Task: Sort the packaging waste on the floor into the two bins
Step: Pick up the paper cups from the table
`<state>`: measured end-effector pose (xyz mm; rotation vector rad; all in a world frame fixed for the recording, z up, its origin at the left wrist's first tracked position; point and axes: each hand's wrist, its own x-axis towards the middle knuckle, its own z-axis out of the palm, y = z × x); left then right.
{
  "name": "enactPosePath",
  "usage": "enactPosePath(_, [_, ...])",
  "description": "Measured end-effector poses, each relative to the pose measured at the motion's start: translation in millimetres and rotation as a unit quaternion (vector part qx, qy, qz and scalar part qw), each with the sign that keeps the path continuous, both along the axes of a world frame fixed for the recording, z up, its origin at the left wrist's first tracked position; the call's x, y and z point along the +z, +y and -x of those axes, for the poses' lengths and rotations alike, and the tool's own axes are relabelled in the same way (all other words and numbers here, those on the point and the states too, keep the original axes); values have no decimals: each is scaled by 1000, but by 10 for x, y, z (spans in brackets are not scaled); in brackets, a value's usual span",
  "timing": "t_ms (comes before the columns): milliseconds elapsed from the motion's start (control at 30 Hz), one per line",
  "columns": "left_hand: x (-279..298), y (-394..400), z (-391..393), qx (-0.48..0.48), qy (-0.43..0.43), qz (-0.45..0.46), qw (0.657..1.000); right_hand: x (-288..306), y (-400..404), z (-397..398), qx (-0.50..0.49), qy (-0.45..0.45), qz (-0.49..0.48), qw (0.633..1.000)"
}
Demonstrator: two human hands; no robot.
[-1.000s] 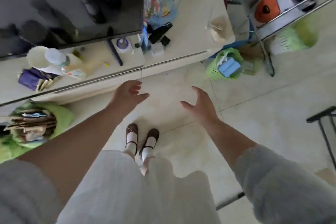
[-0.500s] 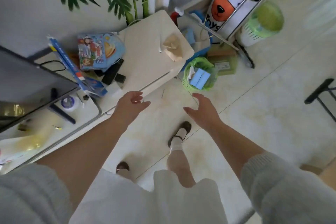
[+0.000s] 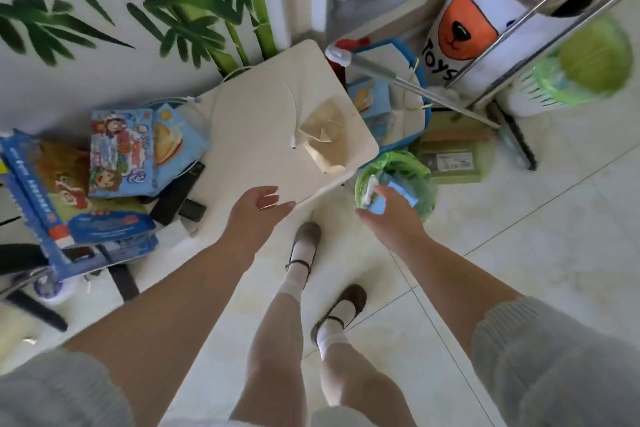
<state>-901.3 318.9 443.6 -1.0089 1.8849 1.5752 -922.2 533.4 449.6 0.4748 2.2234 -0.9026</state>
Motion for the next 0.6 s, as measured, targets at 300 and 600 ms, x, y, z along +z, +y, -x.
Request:
enactPosePath(300, [-1044, 224, 1497, -113, 36, 89, 989, -1151, -218, 846, -91, -21, -15, 996])
enactPosePath(600, [-1711, 450, 2118, -358, 47, 297, 884, -1646, -481, 1161, -80, -1, -78, 994])
